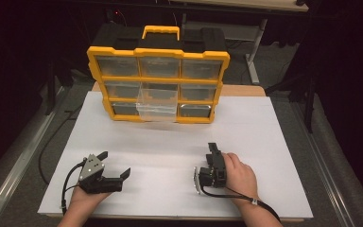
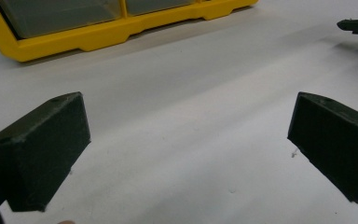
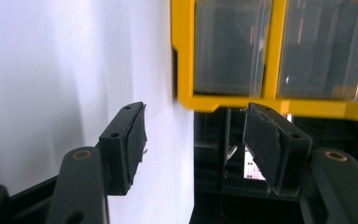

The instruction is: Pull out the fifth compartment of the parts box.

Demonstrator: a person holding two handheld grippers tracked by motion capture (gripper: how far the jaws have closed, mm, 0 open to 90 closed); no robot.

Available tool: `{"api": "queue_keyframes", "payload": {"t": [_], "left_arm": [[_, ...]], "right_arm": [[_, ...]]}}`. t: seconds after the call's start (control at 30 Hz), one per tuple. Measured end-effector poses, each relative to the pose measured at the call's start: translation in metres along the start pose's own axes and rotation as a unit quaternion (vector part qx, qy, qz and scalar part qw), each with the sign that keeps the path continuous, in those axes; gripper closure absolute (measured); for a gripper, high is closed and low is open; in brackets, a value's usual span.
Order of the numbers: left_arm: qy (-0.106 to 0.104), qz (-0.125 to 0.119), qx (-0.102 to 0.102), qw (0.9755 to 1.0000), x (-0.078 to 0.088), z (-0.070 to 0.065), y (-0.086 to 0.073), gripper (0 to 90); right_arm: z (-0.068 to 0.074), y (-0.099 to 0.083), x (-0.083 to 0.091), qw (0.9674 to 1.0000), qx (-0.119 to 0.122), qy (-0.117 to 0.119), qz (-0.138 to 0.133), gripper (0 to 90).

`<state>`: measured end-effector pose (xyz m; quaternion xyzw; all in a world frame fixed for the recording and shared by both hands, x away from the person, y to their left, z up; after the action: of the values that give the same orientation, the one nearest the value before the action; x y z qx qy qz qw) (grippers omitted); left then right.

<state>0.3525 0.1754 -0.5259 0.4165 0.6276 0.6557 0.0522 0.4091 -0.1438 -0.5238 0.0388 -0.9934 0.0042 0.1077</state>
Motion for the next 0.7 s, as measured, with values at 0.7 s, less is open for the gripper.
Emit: {"api": "queue_keyframes", "payload": {"t": [0.7], "left_arm": [[0.001,0.005,-0.004,1.0,-0.001,-0.001,-0.001,0.0]], "right_arm": [[0.003,-0.037,0.005,0.9996,-0.011,0.026,0.006,19.6]]}}
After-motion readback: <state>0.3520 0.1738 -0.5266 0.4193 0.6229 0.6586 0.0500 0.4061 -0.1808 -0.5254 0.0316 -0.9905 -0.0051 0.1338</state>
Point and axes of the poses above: each handheld gripper's, and its own axes: x roughly backward along the jaws, y roughly out of its top, z roughly to its left, the point moved 8 cm from there along -x, roughly forward along the jaws, and after that the axes turned 5 degrees about -y, right-handed, at the moved point
